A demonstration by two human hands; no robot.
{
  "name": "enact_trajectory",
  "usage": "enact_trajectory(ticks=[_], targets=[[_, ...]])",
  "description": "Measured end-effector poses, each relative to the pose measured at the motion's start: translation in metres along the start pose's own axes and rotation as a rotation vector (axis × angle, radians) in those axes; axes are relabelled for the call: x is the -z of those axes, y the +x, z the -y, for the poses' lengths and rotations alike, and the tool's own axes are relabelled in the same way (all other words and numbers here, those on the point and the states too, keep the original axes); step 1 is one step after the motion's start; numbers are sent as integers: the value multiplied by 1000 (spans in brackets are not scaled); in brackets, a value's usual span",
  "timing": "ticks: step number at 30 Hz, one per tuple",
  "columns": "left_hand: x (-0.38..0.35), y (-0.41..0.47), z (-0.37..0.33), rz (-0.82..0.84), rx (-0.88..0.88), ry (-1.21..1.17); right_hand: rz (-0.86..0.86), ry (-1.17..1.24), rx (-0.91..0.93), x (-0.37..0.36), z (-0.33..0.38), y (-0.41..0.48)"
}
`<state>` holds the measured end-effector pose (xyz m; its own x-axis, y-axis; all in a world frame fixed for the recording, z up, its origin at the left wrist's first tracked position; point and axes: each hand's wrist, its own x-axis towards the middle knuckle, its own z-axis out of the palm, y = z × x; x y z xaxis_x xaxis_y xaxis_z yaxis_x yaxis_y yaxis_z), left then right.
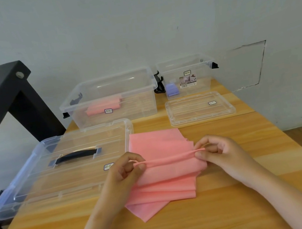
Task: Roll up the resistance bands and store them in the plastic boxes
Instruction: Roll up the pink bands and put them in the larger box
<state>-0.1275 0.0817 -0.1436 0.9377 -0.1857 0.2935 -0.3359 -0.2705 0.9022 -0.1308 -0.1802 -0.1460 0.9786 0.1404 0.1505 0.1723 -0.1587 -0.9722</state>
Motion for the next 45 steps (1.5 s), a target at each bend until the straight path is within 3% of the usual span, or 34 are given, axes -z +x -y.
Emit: enact_trajectory(ticks=[6,11,14,17,22,31,38,45], targets=[[4,-1,-2,-7,37,-128,17,110,-44,3,2,0],[4,0,1,0,110,-109,-4,27,-34,1,1,0],[2,0,1,6,71,-44,-15,-53,-27,0,-1,1],[-1,0,1,23,27,-37,22,16,-15,-1,0,0],[4,0,2,6,68,-159,53,107,-41,2,3,-1],[1,1,0,14,70,-87,17,-28,-50,0,-1,1],[4,-1,1,16,50,-145,78,88,-51,1,2,-1],[1,-1,1,22,103,-119,23,14,-46,-3,0,0]])
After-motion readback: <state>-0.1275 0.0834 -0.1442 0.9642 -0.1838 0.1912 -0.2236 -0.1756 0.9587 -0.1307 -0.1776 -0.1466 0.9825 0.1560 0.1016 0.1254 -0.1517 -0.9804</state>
